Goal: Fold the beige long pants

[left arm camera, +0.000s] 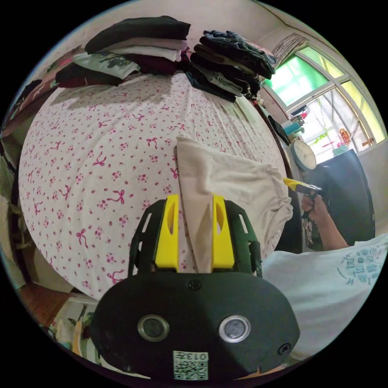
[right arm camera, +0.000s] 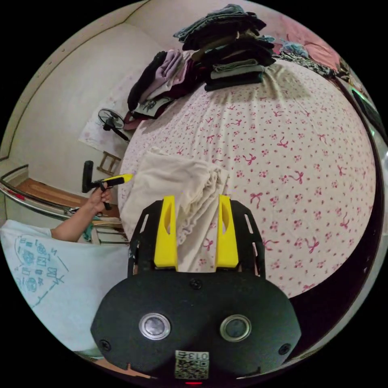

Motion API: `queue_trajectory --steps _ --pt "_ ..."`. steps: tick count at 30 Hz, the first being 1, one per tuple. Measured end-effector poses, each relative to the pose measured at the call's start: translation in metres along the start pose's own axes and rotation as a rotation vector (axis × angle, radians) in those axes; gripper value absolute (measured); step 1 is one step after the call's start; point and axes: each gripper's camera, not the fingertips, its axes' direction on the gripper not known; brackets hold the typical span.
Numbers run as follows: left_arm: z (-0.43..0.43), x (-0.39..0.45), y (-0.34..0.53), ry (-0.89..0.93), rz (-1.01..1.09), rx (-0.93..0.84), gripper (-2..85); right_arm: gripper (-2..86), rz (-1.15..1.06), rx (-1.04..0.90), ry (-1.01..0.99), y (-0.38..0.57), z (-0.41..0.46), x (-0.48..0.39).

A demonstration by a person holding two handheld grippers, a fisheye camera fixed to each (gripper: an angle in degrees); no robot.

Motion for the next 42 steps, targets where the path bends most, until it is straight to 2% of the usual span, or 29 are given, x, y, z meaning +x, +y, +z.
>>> queue_trajectory --steps 2,4,8,11,15,21,23,26,30,36,42 --pt "0.002 0.003 0.004 0.023 -0.001 -0.013 14.3 16.8 0.052 0.044 -0.043 0.016 -0.001 0.001" --pt "0.011 0.012 0.007 -0.05 0.003 -0.052 15.9 18.2 0.09 0.071 -0.051 0.021 0.003 0.002" --pt "0.028 0.024 0.007 -0.052 0.015 -0.101 16.6 19.3 0.138 0.015 0.04 0.027 0.022 0.017" --pt "0.037 0.029 0.007 -0.087 0.019 -0.13 16.4 18.9 0.206 0.023 -0.081 0.034 0.023 0.04" --pt "0.037 0.034 0.004 -0.083 -0.016 -0.174 14.8 18.1 0.188 0.007 -0.131 0.034 0.02 0.05" --pt "0.034 0.062 0.007 -0.209 0.01 -0.184 12.2 17.2 0.101 -0.017 -0.076 0.031 0.007 0.051" --pt "0.037 0.061 0.01 -0.212 -0.01 -0.193 12.6 17.1 0.166 -0.005 -0.175 0.032 0.005 0.073" --pt "0.044 0.06 0.013 -0.218 -0.007 -0.223 13.3 16.0 0.134 -0.03 -0.222 0.029 -0.001 0.083" --pt "0.044 0.061 0.017 -0.253 -0.038 -0.264 13.4 14.9 0.033 -0.045 -0.143 0.026 -0.014 0.072" --pt "0.037 0.047 0.034 -0.22 -0.013 -0.269 11.0 13.8 0.11 -0.049 -0.241 0.025 -0.023 0.097" --pt "0.004 0.082 0.065 -0.3 0.119 -0.17 6.8 9.4 -0.036 -0.022 -0.019 0.026 -0.058 0.063"
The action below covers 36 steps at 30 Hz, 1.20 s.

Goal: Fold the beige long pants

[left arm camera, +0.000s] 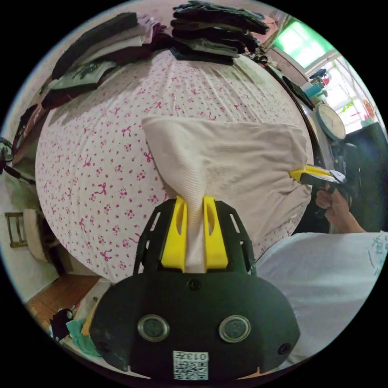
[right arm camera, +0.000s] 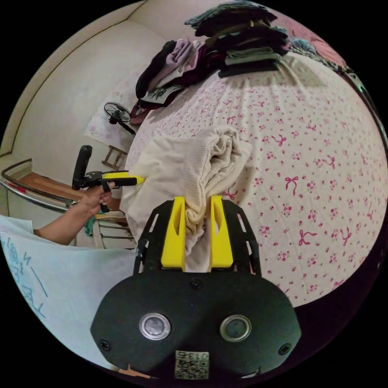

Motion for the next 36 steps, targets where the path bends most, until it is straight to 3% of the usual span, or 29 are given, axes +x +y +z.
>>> queue_trajectory --steps 8,15,19,27,32,36 --pt "-0.069 0.041 0.023 0.054 0.164 0.237 6.4 8.9 -0.128 0.123 0.169 0.001 -0.094 -0.013" --pt "-0.068 0.11 -0.061 0.179 0.322 0.333 6.5 8.7 -0.059 0.25 0.335 -0.016 -0.207 0.05" --pt "-0.04 0.178 -0.152 0.279 0.378 0.332 6.4 8.6 -0.026 0.278 0.476 -0.037 -0.285 0.125" --pt "0.024 0.323 -0.332 0.308 0.453 0.33 5.9 7.7 0.033 0.247 0.688 -0.11 -0.411 0.316" --pt "0.048 0.387 -0.408 0.271 0.511 0.339 5.2 5.1 0.037 0.26 0.832 -0.169 -0.475 0.416" --pt "0.085 0.409 -0.456 0.191 0.478 0.333 4.9 5.7 0.081 0.177 0.824 -0.207 -0.489 0.482"
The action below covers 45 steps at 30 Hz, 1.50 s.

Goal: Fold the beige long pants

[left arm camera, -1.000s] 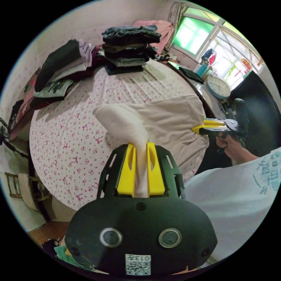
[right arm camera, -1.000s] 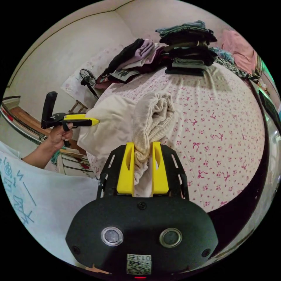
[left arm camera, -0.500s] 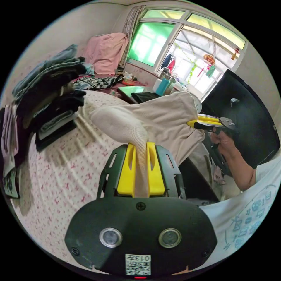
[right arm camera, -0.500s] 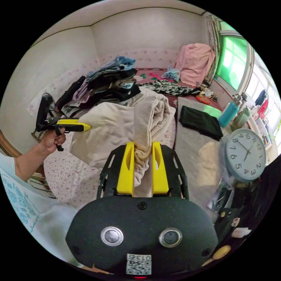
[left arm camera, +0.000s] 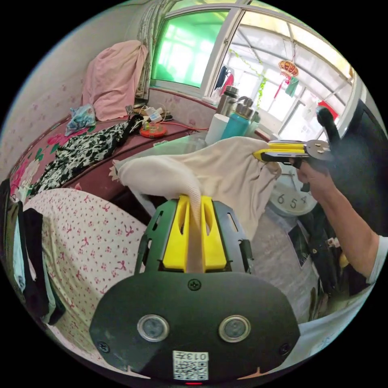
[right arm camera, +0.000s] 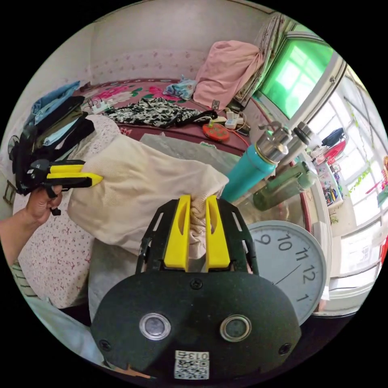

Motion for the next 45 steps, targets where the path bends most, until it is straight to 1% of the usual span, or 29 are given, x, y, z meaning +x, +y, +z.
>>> queue_trajectory --steps 2,3,4,5,8,11,13,15,17,19,21,26,29,31,33,34,35,36,37,39,40,41,43,44,45 --pt "0.018 -0.014 0.001 -0.036 -0.037 -0.066 5.1 6.9 0.032 -0.049 -0.03 -0.009 0.026 0.023" --pt "0.025 -0.024 0.007 -0.028 -0.049 -0.105 5.2 7.3 0.031 -0.078 -0.04 -0.009 0.033 0.026" --pt "0.026 -0.033 0.016 -0.007 -0.058 -0.116 5.3 8.1 0.031 -0.129 -0.054 -0.009 0.047 0.033" --pt "0.027 -0.036 0.02 0.009 -0.062 -0.121 5.4 8.8 0.028 -0.138 -0.075 -0.006 0.057 0.039" --pt "0.021 -0.044 0.031 0.069 -0.093 -0.112 5.7 11.7 0.111 -0.066 -0.164 -0.002 0.058 0.066" --pt "0.014 -0.039 0.032 0.045 -0.064 -0.118 6.1 16.4 0.144 -0.051 -0.249 -0.011 0.057 0.095" --pt "0.015 -0.034 0.031 0.027 -0.069 -0.137 6.9 17.5 0.155 -0.087 -0.307 -0.021 0.064 0.109" --pt "0.022 -0.03 0.029 0.03 -0.081 -0.172 7.3 17.7 0.139 -0.153 -0.372 -0.031 0.079 0.116" --pt "0.026 -0.026 0.027 0.018 -0.09 -0.19 7.2 16.9 0.131 -0.271 -0.464 -0.04 0.108 0.118" --pt "0.025 -0.021 0.025 -0.001 -0.096 -0.197 6.5 15.6 0.175 -0.265 -0.503 -0.045 0.114 0.126" --pt "0.021 -0.014 0.024 -0.024 -0.08 -0.191 6.1 13.7 0.136 -0.236 -0.46 -0.051 0.106 0.125" --pt "-0.001 0.011 0.023 -0.073 -0.027 -0.142 5.2 9.7 -0.016 -0.169 -0.273 -0.063 0.069 0.112" --pt "-0.023 0.027 0.018 -0.054 -0.024 -0.053 4.8 8.6 -0.069 -0.103 -0.153 -0.074 0.044 0.106" --pt "-0.029 0.038 0.014 -0.082 0.005 0.002 4.9 8.6 -0.075 -0.061 -0.101 -0.082 0.032 0.107" --pt "-0.018 0.038 0.012 -0.105 0.013 -0.01 5.3 9.2 -0.065 -0.055 -0.089 -0.09 0.035 0.112" --pt "-0.003 0.033 0.013 -0.104 0.007 -0.049 5.8 10.0 -0.051 -0.095 -0.109 -0.095 0.046 0.116" --pt "0.006 0.028 0.014 -0.104 -0.004 -0.083 6.1 11.1 -0.032 -0.164 -0.149 -0.097 0.062 0.12" --pt "0.02 0.016 0.019 -0.077 -0.065 -0.157 6.6 11.8 -0.021 -0.206 -0.162 -0.097 0.069 0.122" --pt "0.018 0.002 0.027 0.01 -0.133 -0.14 7.1 12.5 0.011 -0.224 -0.178 -0.096 0.071 0.126" --pt "0.004 -0.013 0.039 0.069 -0.223 -0.086 7.3 12.0 0.027 -0.131 -0.113 -0.091 0.05 0.127" --pt "-0.009 -0.012 0.045 0.031 -0.225 -0.028 6.6 11.3 0.016 -0.069 -0.039 -0.09 0.033 0.122" --pt "-0.015 -0.007 0.046 0.005 -0.201 0.002 6.3 9.2 -0.012 0.012 -0.011 -0.09 0.016 0.115" --pt "-0.026 0.032 0.032 -0.144 -0.041 0.077 3.3 6.0 -0.086 0.103 -0.035 -0.095 0.001 0.097" --pt "-0.026 0.044 0.027 -0.186 0.009 0.094 2.8 4.2 -0.128 0.125 -0.04 -0.101 0.001 0.085" --pt "-0.019 0.065 0.017 -0.272 0.084 0.114 2.0 3.6 -0.143 0.129 -0.033 -0.104 0.003 0.08"
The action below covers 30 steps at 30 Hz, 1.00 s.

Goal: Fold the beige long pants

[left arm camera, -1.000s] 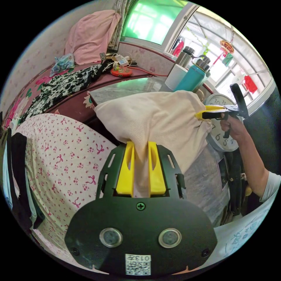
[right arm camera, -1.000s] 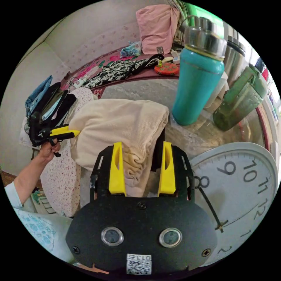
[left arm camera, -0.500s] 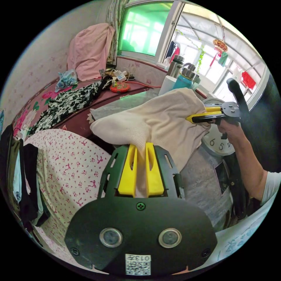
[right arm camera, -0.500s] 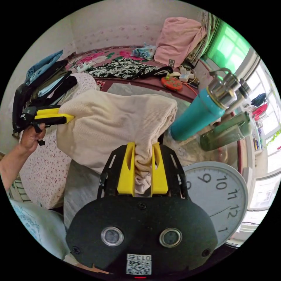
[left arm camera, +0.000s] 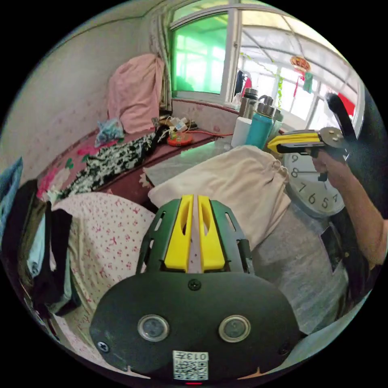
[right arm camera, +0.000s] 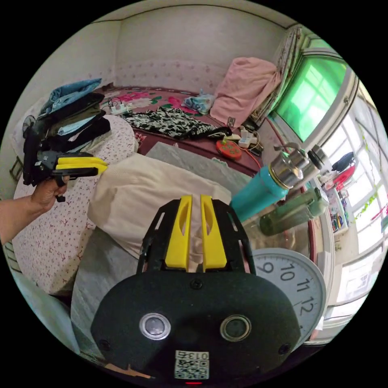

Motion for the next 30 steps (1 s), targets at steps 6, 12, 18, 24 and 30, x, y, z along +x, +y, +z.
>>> queue_trajectory --steps 6,12,18,24,30 --pt "0.069 0.024 -0.004 -0.103 0.083 -0.234 0.2 0.4 -0.047 -0.165 0.068 0.022 0.069 -0.027" --pt "0.031 0.012 -0.014 -0.137 -0.04 -0.06 -0.1 -0.1 -0.087 -0.125 0.126 0.012 0.033 -0.054" --pt "0.111 -0.003 -0.038 -0.095 -0.014 -0.324 -0.3 -0.2 -0.11 -0.217 -0.023 0.035 0.062 -0.085" --pt "0.055 0.014 -0.037 -0.127 -0.023 -0.103 -0.3 -0.2 -0.028 -0.133 -0.081 0.031 0.034 -0.098" --pt "0.093 0.057 -0.019 -0.077 0.172 -0.212 -0.3 -0.3 -0.085 -0.124 0.028 0.041 0.047 -0.148"
